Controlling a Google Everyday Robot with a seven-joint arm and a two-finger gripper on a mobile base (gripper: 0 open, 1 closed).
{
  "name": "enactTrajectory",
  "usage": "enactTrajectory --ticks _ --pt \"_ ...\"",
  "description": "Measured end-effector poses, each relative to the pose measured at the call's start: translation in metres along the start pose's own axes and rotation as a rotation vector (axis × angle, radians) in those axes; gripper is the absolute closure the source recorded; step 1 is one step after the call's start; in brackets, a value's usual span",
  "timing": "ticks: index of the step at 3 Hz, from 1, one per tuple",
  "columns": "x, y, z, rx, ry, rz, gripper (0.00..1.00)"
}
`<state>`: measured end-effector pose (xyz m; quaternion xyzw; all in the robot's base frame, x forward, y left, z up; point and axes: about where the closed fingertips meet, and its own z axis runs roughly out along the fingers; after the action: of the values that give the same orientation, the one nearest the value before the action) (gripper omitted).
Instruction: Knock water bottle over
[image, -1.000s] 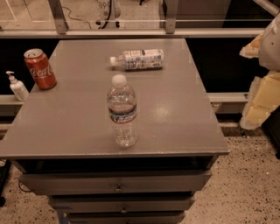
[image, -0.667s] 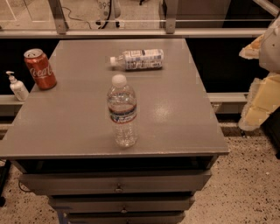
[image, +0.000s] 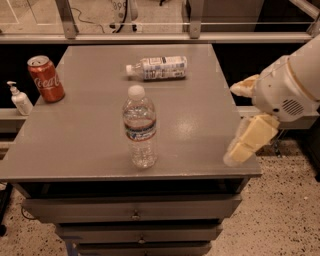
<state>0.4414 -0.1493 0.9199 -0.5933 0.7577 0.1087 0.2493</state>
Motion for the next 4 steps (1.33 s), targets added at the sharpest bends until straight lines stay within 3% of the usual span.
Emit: enactTrajectory --ticks 2,3,4 --pt "-0.076 0.039 0.073 -0.163 -0.410 0.001 0.00" --pt "-0.117 0.057 0.087 -0.229 -0.616 0.025 0.00" --pt "-0.150 0.064 0.092 -0.267 -0.776 0.048 0.17"
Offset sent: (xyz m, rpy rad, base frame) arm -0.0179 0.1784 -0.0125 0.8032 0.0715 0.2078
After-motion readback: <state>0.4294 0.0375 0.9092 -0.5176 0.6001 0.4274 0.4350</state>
